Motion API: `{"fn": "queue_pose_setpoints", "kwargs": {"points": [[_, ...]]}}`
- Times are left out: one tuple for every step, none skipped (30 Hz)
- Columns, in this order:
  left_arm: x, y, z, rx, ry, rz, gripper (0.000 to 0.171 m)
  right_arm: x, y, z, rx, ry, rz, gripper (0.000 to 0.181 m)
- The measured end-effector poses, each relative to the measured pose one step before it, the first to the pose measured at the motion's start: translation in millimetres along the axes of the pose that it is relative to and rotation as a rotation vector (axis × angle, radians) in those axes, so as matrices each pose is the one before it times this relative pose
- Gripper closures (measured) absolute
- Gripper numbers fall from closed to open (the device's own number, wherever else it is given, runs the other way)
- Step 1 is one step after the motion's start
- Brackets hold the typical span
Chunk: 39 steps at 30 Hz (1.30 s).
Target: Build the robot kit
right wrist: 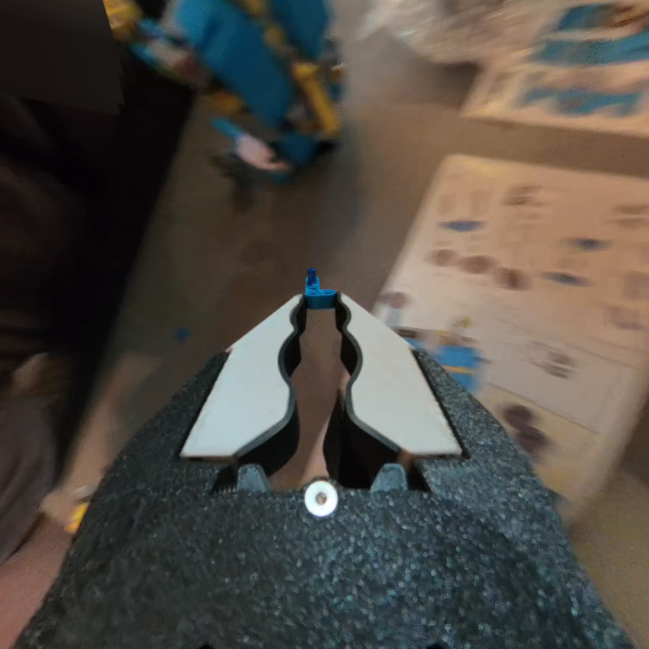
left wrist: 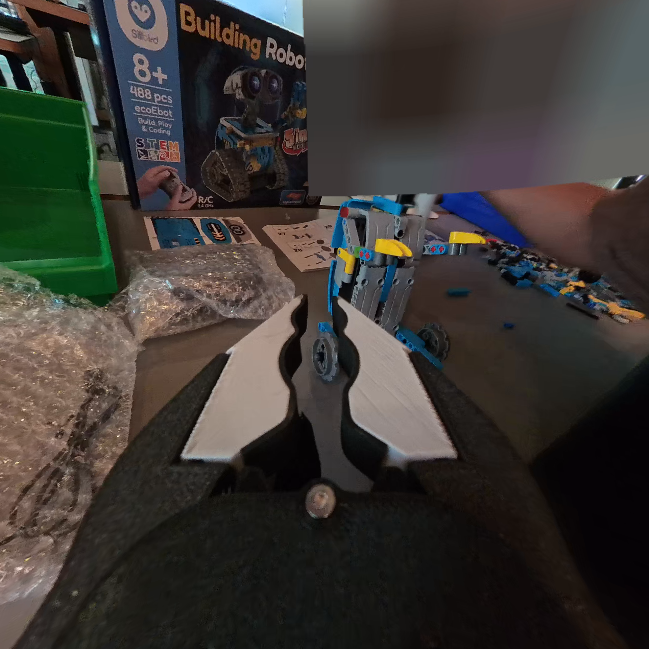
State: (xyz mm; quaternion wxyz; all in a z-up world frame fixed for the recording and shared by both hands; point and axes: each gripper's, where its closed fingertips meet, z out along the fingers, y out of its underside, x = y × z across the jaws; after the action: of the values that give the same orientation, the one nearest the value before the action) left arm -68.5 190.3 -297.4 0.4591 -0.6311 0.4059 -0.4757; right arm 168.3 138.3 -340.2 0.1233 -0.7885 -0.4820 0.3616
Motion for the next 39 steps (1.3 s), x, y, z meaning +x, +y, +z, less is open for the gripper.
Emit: {"fn": "queue_pose_setpoints", "kwargs": {"points": [[0.57,1.15,0.8,-0.00851,-0.0057,0.0087,0.159,-27.25,3.58,11.96,-0.024,-0.0789,0.006,0.165],[-0.53,1.28,0.76,-0.0088,-0.0106,0.0024,0.159,-22.35,2.66,15.38,-0.0141,-0.0505,0.0006,0.165],[-0.41,1.24,0.76,-0.00795,-0.0092,-0.0043,0.159,-14.41,2.19,15.92,-0.0107,-0.0035,-0.0066,0.165],[0.59,0.9,0.55,-0.00488,-0.0014,-0.0075,0.159,-9.56,-1.21,15.18,0.0131,0.0206,-0.006,0.165],[1.31,0.38,0.27,-0.00115,0.001,-0.0058,0.159,-7.69,-1.54,13.39,0.019,0.0267,0.008,0.165],[1.28,0.2,-0.09,0.00018,-0.0028,0.0007,0.159,-6.18,-1.27,11.66,0.0172,0.033,0.0092,0.165],[1.31,0.22,-0.19,-0.00095,-0.0065,0.01,0.159,-6.42,-4.97,10.19,0.0448,0.0282,0.0019,0.165],[1.45,0.24,-0.6,-0.00237,-0.009,0.0178,0.159,-7.29,-5.07,9.06,0.0471,0.017,0.0043,0.165],[1.39,0.23,-0.79,-0.00271,-0.0113,0.0209,0.159,-5.51,-3.37,8.91,0.0388,0.0202,0.0077,0.165],[1.23,0.24,-0.83,-0.00278,-0.0127,0.02,0.159,-6.11,1.57,8.79,0.0096,0.0093,0.01,0.165],[1.19,0.09,-0.77,-0.0017,-0.0131,0.0182,0.159,-5.39,5.66,7.93,-0.0222,0.0081,0.0104,0.165],[1.19,-0.33,-0.6,0.0004,-0.012,0.0159,0.159,-4.58,3.93,7.09,-0.0163,0.0054,0.0049,0.165],[1.31,-0.3,-0.3,0.00117,-0.0099,0.0115,0.159,-5.71,2.27,5.87,-0.0075,-0.0128,0.0065,0.165],[1.54,-0.16,0.01,0.00047,-0.007,0.0063,0.159,-3.56,1.61,4.85,-0.0007,-0.014,0.0123,0.165],[1.93,0.07,0.4,-0.00082,-0.0029,0.002,0.159,4.26,0.92,3.56,0.0024,0.0235,0.0135,0.165],[1.94,0.43,0.48,-0.00262,-0.0006,-0.0019,0.159,6.63,0.86,2.39,-0.0001,0.0367,0.0136,0.165],[1.79,0.21,0.28,-0.00153,-0.0014,-0.0038,0.159,-1.76,-1.6,0.28,0.0125,-0.0085,0.0114,0.165],[1.97,-0.41,0.0,0.00217,0.0008,-0.0027,0.159,-0.63,1.33,-0.97,-0.0045,0.0052,-0.0093,0.164],[2.2,-0.25,-0.2,0.00205,0.0037,0.0,0.159,0.56,1.21,-3.06,-0.0013,0.0174,-0.0162,0.158],[1.52,0.35,-0.15,-0.00263,0.0,0.0042,0.159,-1.78,0.02,-6.18,0.0107,0.004,0.0044,0.149],[0.78,1.09,-0.29,-0.0065,-0.0046,0.0102,0.159,-1.6,-0.8,-10.06,0.028,0.0051,0.0228,0.146],[0.51,1.13,-0.49,-0.00661,-0.0062,0.0144,0.159,1.67,0.35,-13.26,0.0367,0.0292,0.0329,0.146],[0.41,0.92,-0.91,-0.00448,-0.0078,0.0146,0.159,3.68,1.98,-15.31,0.0394,0.0471,0.0329,0.146],[0.01,0.57,-1.16,-0.00258,-0.0085,0.0112,0.159,2.66,1.39,-16.21,0.0534,0.0463,0.0225,0.146],[-0.05,0.5,-1.28,-0.00138,-0.0076,0.0053,0.159,3.98,0.77,-15.74,0.0625,0.0584,0.0131,0.148],[0.02,0.14,-1.18,0.0003,-0.0049,0.0005,0.159,8.96,2.55,-14.6,0.0535,0.0867,0.0174,0.15],[0.08,-0.24,-1.15,0.00235,-0.003,-0.0017,0.159,12.59,4.7,-12.47,0.04,0.1013,0.0214,0.15],[-0.26,-0.48,-0.76,0.00351,-0.0037,-0.0025,0.159,12.28,5.63,-9.34,0.0374,0.0949,0.0186,0.149],[-0.5,-0.39,-0.28,0.0036,-0.0049,-0.0025,0.159,8.39,6.14,-5.42,0.035,0.0687,0.013,0.149],[-0.63,-0.4,0.09,0.00296,-0.004,-0.0026,0.159,5.11,6.79,-1.42,0.0225,0.0432,0.0104,0.151],[-0.49,-0.11,0.32,0.00109,-0.0026,-0.0032,0.159,-0.04,9.68,2.06,-0.0128,0.0037,0.0058,0.152],[-0.66,0.12,0.5,-0.00032,-0.003,-0.0032,0.159,0.47,10.0,3.84,-0.0326,0.0045,0.0025,0.152],[-0.57,-0.35,0.39,0.0012,-0.003,-0.0021,0.159,2.81,6.7,4.32,-0.0329,0.0202,-0.0107,0.152],[-0.53,-0.76,0.1,0.00419,-0.0033,-0.0011,0.159,3.35,2.77,3.51,-0.0261,0.0278,-0.0259,0.152],[-0.8,-1.12,-0.19,0.00579,-0.0043,-0.0013,0.159,0.88,-0.4,1.8,-0.0099,0.0151,-0.0265,0.153],[-0.53,-0.78,-0.33,0.00493,-0.003,-0.0019,0.159,-2.86,-1.32,0.38,-0.002,-0.0092,-0.0193,0.157],[-0.38,-0.33,-0.19,0.00277,-0.0009,-0.0018,0.159,-3.64,-0.65,-0.16,-0.0024,-0.0161,-0.0084,0.158],[-0.69,0.02,-0.06,0.0013,-0.0011,-0.0014,0.159,-4.05,1.29,-0.38,-0.0092,-0.0189,-0.0044,0.158],[-0.86,0.08,0.17,0.00038,-0.0011,-0.0016,0.159,-1.34,1.05,-0.9,-0.0054,-0.0009,-0.0081,0.158]]}}
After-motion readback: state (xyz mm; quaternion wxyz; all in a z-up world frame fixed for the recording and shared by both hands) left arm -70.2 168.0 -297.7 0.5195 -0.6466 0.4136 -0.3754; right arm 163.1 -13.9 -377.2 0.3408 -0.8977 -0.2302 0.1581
